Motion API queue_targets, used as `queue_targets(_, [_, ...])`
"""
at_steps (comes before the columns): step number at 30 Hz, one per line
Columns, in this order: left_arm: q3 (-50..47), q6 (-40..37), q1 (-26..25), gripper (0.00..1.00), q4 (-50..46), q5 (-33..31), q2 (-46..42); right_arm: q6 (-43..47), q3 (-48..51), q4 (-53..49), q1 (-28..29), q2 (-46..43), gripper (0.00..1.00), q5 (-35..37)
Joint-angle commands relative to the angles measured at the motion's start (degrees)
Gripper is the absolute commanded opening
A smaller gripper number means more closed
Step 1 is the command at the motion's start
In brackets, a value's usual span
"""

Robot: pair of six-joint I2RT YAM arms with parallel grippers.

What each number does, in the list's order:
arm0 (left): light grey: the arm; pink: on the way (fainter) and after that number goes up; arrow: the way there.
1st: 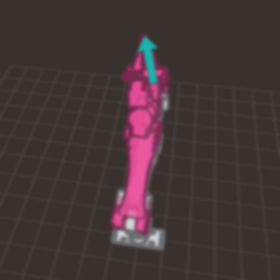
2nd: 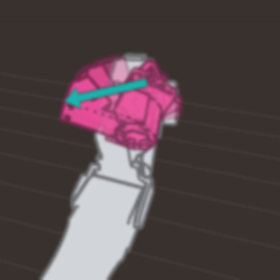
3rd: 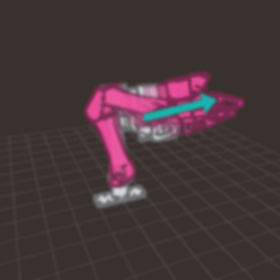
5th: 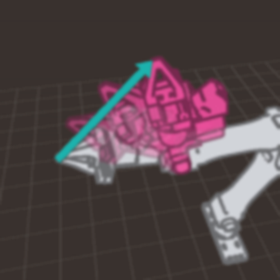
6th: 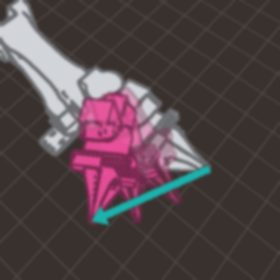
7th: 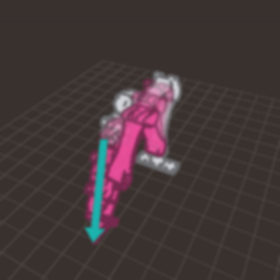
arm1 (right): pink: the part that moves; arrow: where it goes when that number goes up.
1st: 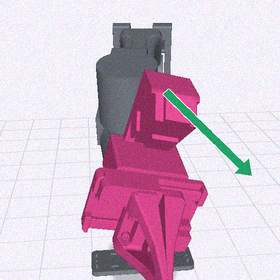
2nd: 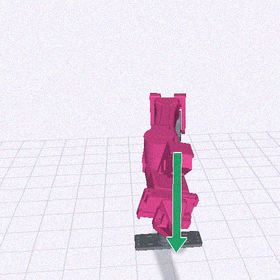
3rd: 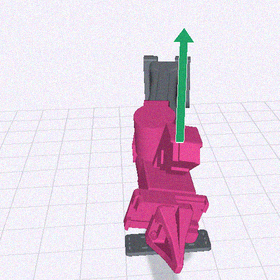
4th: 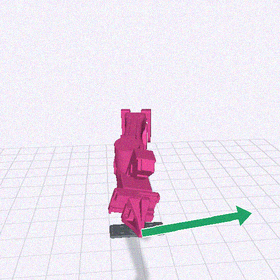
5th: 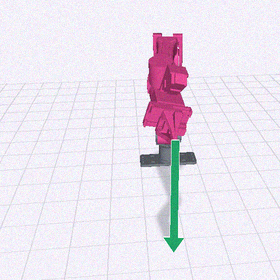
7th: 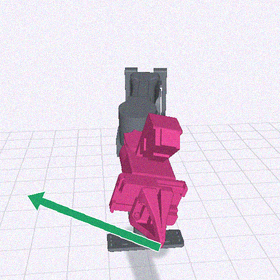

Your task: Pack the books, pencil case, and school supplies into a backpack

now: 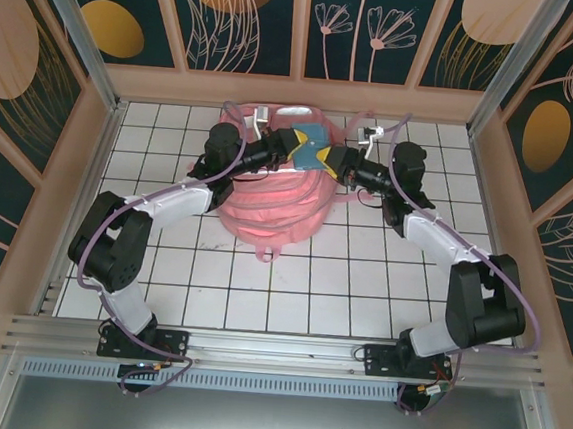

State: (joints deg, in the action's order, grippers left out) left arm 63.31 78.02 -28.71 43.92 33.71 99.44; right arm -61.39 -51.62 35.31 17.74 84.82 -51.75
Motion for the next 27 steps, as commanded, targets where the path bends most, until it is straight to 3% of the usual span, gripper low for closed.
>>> queue_targets(1, [-0.4,-1.4,0.8,0.42,-0.6,-1.2,-2.8,1.8,-1.0,-1.0,0.5,-0.5,0.15,2.8])
queue_targets(2, [-0.6,-3.7,1.2,0.52,-3.3,-1.5,-3.3,4.6,-1.3,-5.5,0.5,-1.0,0.12,4.7])
queue_targets(5, [-0.9,-14.5,2.3,0.69,-16.5,-4.7,-5.5,12.6,-2.8,-18.3,0.0,-2.5,0.08,9.8])
queue_targets(8, [2.0,-31.6,2.4,0.76,-36.5,-11.4,-7.5,17.4,-3.2,-26.0,-1.3,-3.9,0.07,12.9])
queue_targets(11, [4.2,-45.8,2.3,0.75,-50.7,-14.2,-8.3,19.6,-3.0,-30.2,-3.0,-5.5,0.07,13.9])
queue_targets(14, [4.5,-55.0,1.4,0.76,-58.2,-17.1,-9.3,20.9,-3.0,-32.5,-4.3,-6.4,0.07,13.8])
queue_targets(19, [9.3,-65.8,-2.2,0.77,-68.4,-28.8,-7.8,21.6,-3.4,-34.6,-5.0,-6.8,0.07,13.5])
queue_targets(27, [17.0,-73.3,-6.5,0.84,-72.2,-30.5,-2.2,21.5,-3.6,-35.2,-5.2,-6.4,0.08,13.5])
